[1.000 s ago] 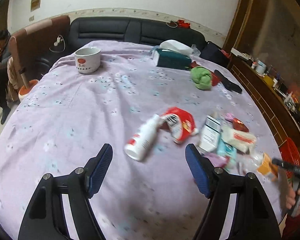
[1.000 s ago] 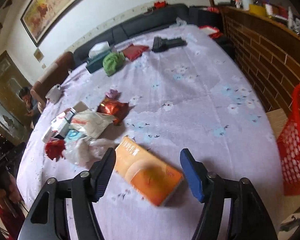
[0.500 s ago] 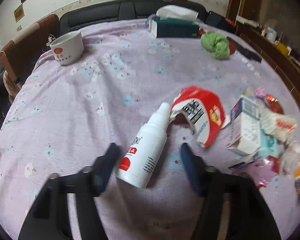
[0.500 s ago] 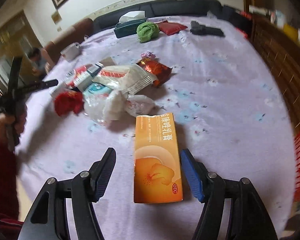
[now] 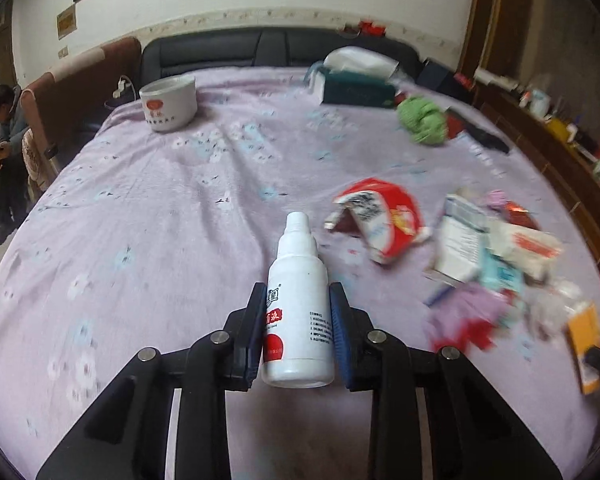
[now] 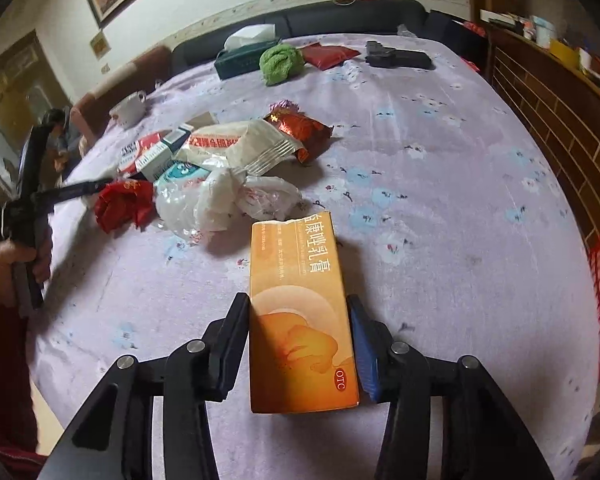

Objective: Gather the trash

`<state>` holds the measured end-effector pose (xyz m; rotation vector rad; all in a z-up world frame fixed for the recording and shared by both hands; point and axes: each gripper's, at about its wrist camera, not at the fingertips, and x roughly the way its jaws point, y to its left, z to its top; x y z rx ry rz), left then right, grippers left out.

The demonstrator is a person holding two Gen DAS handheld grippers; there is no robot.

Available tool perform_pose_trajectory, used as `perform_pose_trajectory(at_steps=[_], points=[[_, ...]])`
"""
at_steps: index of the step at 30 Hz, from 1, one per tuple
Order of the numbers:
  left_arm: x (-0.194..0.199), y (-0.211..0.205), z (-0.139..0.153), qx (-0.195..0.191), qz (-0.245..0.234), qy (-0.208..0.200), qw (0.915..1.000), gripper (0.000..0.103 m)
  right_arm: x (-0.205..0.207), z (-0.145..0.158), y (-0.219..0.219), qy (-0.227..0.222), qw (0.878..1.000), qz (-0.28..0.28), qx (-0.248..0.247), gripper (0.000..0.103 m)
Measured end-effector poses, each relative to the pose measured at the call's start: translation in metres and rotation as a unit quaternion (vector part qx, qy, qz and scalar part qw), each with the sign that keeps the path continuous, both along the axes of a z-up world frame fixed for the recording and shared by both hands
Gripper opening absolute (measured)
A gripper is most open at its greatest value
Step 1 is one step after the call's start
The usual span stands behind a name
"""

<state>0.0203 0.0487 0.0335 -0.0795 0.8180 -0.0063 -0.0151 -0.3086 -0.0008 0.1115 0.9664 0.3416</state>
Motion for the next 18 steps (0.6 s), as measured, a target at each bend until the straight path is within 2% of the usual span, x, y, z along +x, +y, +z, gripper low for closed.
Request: perform_pose_trajectory(at_steps=[7, 10, 18], points=[[-0.066, -0.029, 0.019, -0.036, -0.014, -0.061, 0.9974, 0.029, -0.020, 0.011, 0.006, -0.055, 0.998, -0.037, 0.016, 0.051], [-0.088, -0.058, 0.021, -0.033, -0.038, -0.085, 0.9952, 0.029, -0.027, 0.017, 0.018, -0.087, 0.995, -0.040, 0.010, 0.051], [-0.104, -0.105, 0.015, -0.021, -0.065, -0.113, 0.9912, 0.029, -0.031, 0.021, 0.039, -0.132, 0.990, -0.041, -0.002, 0.051]])
